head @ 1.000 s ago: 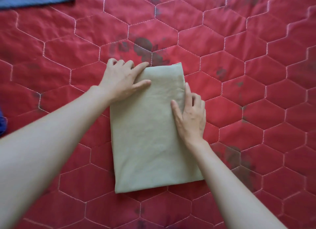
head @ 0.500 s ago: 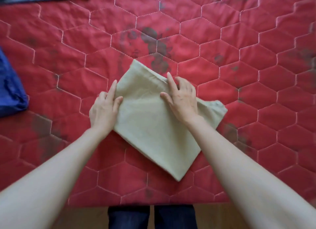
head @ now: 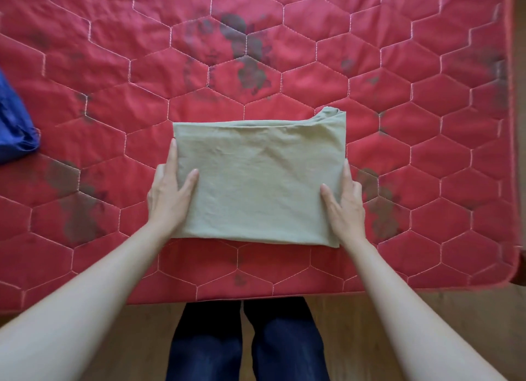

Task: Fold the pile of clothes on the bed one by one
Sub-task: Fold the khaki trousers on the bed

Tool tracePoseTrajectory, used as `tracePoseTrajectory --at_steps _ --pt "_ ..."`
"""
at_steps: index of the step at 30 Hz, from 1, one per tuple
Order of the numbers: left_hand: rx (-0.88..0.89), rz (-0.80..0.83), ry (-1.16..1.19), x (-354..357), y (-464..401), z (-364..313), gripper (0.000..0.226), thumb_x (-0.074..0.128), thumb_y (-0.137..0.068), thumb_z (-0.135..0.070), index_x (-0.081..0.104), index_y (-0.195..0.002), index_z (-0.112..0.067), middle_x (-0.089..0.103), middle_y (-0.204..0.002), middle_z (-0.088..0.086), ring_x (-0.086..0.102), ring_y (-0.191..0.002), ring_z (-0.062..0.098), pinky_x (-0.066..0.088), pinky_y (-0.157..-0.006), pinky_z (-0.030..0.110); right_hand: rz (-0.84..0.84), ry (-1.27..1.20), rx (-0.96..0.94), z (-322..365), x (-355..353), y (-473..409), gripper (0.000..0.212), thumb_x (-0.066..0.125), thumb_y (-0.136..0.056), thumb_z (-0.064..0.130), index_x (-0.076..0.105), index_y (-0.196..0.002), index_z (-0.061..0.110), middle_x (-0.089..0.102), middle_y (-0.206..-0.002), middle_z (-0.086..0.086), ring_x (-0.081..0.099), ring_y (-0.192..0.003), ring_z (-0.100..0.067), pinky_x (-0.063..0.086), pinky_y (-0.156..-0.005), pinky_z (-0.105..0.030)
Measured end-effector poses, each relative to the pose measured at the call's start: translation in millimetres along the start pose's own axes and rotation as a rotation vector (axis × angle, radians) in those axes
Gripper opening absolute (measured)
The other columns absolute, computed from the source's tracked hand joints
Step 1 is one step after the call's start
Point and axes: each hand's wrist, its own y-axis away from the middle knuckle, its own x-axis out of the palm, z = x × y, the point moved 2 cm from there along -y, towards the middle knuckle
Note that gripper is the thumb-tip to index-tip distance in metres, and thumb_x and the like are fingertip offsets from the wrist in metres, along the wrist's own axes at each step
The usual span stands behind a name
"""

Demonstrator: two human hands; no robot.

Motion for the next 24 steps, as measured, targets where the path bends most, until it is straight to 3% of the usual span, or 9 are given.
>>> tracePoseTrajectory --at_steps 4,7,10,14,19,24 --pt "-0.055 -0.092 -0.082 14 6 -13 0.061 0.038 -0.1 -0.044 0.002 -0.15 -0.047 0.046 -0.128 0.01 0.055 -0.104 0.037 0.04 -0.09 0.045 0.101 0.024 -0.092 1 -4 -15 0.067 0.046 -0.094 0.056 0.002 -0.144 0.058 0.043 -0.109 0.0 0.048 -0.085 -0.02 0.035 -0.076 -0.033" --pt "-0.065 -0.153 -0.183 23 21 -19 0.057 0.032 -0.102 -0.041 0.002 -0.151 -0.043 0.044 -0.13 0.015 0.056 -0.095 0.04 0.042 -0.082 0.046 0.112 -0.014 -0.131 2 -1 -20 0.067 0.05 -0.094 0.051 0.01 -0.147 0.054 0.044 -0.105 -0.003 0.051 -0.084 -0.023 0.036 -0.074 -0.032" --pt "-0.1 -0.163 -0.185 29 31 -22 0.058 0.032 -0.102 -0.041 0.002 -0.151 -0.044 0.042 -0.13 0.017 0.055 -0.098 0.041 0.042 -0.084 0.048 0.097 -0.067 -0.161 -3 -4 -25 0.068 0.054 -0.094 0.045 0.015 -0.149 0.049 0.042 -0.103 -0.004 0.052 -0.084 -0.023 0.04 -0.074 -0.033" --pt "-0.102 -0.128 -0.177 50 50 -49 0.062 0.037 -0.101 -0.04 0.0 -0.15 -0.046 0.039 -0.132 0.017 0.054 -0.102 0.042 0.041 -0.09 0.05 0.041 -0.06 -0.195 -26 -32 -36 0.068 0.057 -0.093 0.042 0.02 -0.149 0.044 0.04 -0.102 -0.005 0.051 -0.086 -0.023 0.043 -0.076 -0.036" --pt "-0.007 -0.006 -0.109 111 78 -115 0.07 0.045 -0.098 -0.036 -0.001 -0.15 -0.046 0.039 -0.131 0.015 0.053 -0.105 0.04 0.04 -0.092 0.047 -0.007 0.042 -0.143 -107 -97 -52 0.067 0.055 -0.093 0.045 0.02 -0.15 0.043 0.04 -0.106 -0.003 0.054 -0.091 -0.026 0.044 -0.078 -0.037" --pt "0.103 0.081 -0.027 174 105 -173 0.073 0.051 -0.097 -0.028 0.004 -0.151 -0.044 0.04 -0.115 0.005 0.047 -0.089 0.022 0.039 -0.081 0.039 -0.06 0.114 -0.077 -182 -162 -68 0.066 0.054 -0.094 0.044 0.022 -0.152 0.035 0.043 -0.115 -0.009 0.054 -0.096 -0.028 0.042 -0.079 -0.034"
